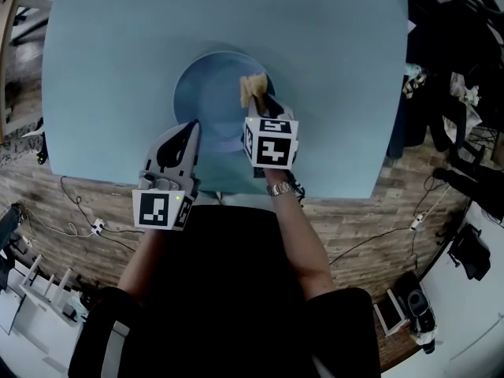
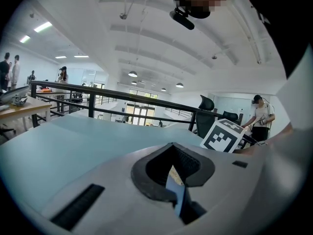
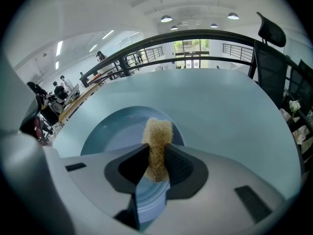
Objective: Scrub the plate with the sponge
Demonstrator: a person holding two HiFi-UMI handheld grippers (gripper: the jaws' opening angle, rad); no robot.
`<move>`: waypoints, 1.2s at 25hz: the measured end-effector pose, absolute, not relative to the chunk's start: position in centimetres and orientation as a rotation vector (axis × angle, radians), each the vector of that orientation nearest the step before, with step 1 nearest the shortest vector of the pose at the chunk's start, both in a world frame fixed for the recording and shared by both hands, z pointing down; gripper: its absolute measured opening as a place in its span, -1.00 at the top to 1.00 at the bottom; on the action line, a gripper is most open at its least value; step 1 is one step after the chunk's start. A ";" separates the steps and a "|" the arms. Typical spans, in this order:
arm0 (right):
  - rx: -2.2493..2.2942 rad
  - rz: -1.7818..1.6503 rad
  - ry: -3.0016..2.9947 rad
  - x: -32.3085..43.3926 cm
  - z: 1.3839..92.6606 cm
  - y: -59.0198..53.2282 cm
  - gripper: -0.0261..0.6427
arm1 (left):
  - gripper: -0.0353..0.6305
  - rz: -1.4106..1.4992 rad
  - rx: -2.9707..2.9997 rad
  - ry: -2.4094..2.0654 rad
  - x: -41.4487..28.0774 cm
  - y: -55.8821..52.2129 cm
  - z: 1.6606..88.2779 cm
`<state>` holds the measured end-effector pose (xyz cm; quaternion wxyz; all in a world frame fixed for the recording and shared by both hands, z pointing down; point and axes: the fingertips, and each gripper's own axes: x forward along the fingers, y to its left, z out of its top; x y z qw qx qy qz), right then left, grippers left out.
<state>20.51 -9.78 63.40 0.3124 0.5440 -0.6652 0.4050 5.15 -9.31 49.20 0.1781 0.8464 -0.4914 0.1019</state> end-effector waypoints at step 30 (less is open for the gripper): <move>1.447 0.789 -2.368 13.2 42.7 -3.5 0.69 | 0.89 0.112 2.493 -1.551 2.3 -3.9 39.2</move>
